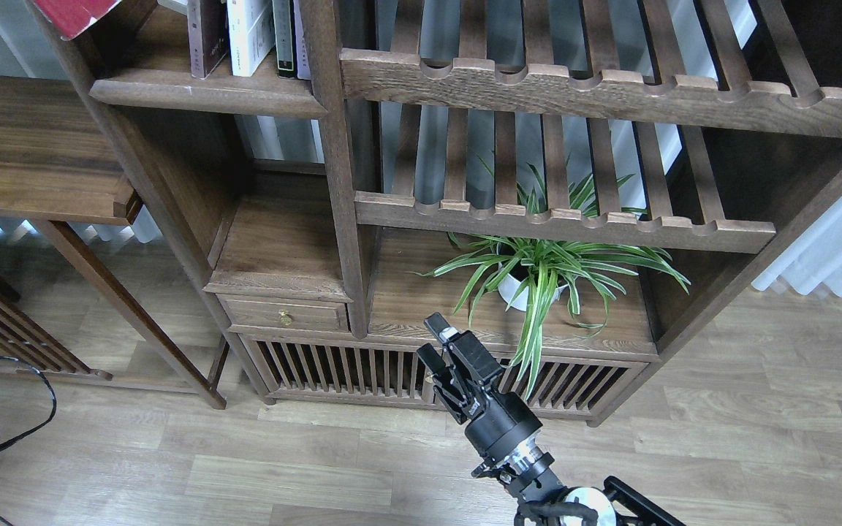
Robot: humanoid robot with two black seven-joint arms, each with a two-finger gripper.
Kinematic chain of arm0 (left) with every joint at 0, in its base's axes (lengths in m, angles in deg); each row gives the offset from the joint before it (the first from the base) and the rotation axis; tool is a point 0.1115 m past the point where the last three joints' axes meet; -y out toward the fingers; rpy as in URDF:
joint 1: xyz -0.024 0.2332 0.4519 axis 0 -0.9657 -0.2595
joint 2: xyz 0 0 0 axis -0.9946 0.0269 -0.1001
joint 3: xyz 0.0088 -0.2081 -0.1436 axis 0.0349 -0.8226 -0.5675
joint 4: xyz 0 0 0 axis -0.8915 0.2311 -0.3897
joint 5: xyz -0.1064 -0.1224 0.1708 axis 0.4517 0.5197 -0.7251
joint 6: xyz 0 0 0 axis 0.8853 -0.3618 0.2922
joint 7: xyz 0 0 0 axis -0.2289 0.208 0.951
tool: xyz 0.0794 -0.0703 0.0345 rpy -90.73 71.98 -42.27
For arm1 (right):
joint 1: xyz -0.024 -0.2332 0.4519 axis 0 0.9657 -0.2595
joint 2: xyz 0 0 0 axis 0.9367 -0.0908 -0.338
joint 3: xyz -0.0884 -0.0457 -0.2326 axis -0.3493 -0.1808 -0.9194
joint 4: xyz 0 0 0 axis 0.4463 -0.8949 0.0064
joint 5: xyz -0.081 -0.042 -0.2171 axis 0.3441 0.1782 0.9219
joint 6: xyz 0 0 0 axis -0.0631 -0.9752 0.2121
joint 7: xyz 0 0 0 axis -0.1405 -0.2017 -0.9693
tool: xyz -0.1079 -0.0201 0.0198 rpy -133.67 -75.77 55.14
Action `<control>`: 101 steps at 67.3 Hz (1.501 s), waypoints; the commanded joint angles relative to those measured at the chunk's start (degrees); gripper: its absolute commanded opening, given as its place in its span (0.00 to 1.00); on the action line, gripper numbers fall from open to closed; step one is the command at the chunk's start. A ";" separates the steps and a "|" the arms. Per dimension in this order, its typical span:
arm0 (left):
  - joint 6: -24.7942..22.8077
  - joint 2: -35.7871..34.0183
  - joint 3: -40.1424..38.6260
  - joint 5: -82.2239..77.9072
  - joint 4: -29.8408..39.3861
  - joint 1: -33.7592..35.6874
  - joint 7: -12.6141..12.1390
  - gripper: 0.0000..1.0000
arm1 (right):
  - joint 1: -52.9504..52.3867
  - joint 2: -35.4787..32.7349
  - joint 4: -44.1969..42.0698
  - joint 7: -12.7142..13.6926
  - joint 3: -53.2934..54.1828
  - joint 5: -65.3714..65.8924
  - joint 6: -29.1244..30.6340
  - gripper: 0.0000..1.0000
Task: Organize books on shelf
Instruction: 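Push the red book onto the top shelf with the left gripper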
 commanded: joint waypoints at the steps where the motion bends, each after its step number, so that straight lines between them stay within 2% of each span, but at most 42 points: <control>1: 0.00 -0.16 -0.11 -0.65 -0.67 0.03 0.00 0.00 | -0.28 0.00 -0.09 -0.26 0.29 -0.09 0.00 0.87; 11: 0.00 0.72 0.67 -2.76 -2.60 0.82 0.00 0.00 | -1.16 0.00 -0.18 -0.34 0.46 -0.26 0.00 0.87; 31: 0.00 2.30 6.82 -7.59 -11.82 8.55 0.00 0.00 | -1.43 0.00 -0.09 -0.43 0.55 -0.44 0.00 0.87; 41: 0.00 2.13 8.32 -10.06 -13.50 9.61 0.39 0.00 | -1.25 0.00 -0.09 -0.52 0.64 -0.52 0.00 0.88; 49: 0.00 1.42 10.69 -10.32 -14.46 10.05 4.70 0.00 | -0.81 0.00 0.00 -0.52 0.64 -0.52 0.00 0.88; 57: 0.00 0.98 12.01 -11.64 -15.70 10.49 7.87 0.00 | -0.37 0.00 0.09 -0.52 0.64 -0.52 0.00 0.88; 59: 0.00 0.98 12.28 -12.34 -15.96 10.67 9.09 0.00 | -0.02 0.00 0.09 -0.52 0.64 -0.52 0.00 0.88; 61: 0.00 0.98 13.33 -13.57 -16.75 10.84 12.69 0.00 | 0.42 0.00 0.09 -0.52 0.64 -0.52 0.00 0.88; 71: 0.00 0.89 17.28 -14.63 -17.37 10.93 19.37 0.01 | 0.95 0.00 0.09 -0.52 0.55 -0.52 0.00 0.88; 77: 0.00 0.81 20.27 -14.63 -17.89 11.54 22.02 0.01 | 0.95 0.00 0.09 -0.52 0.38 -0.52 0.00 0.88; 87: 0.00 0.72 23.96 -14.63 -20.53 13.21 28.43 0.01 | 0.95 0.00 0.09 -0.52 0.29 -0.52 0.00 0.87; 101: 0.75 -0.07 26.51 -14.72 -23.60 13.48 35.64 0.01 | 0.95 0.00 0.09 -0.43 0.55 -0.44 0.00 0.87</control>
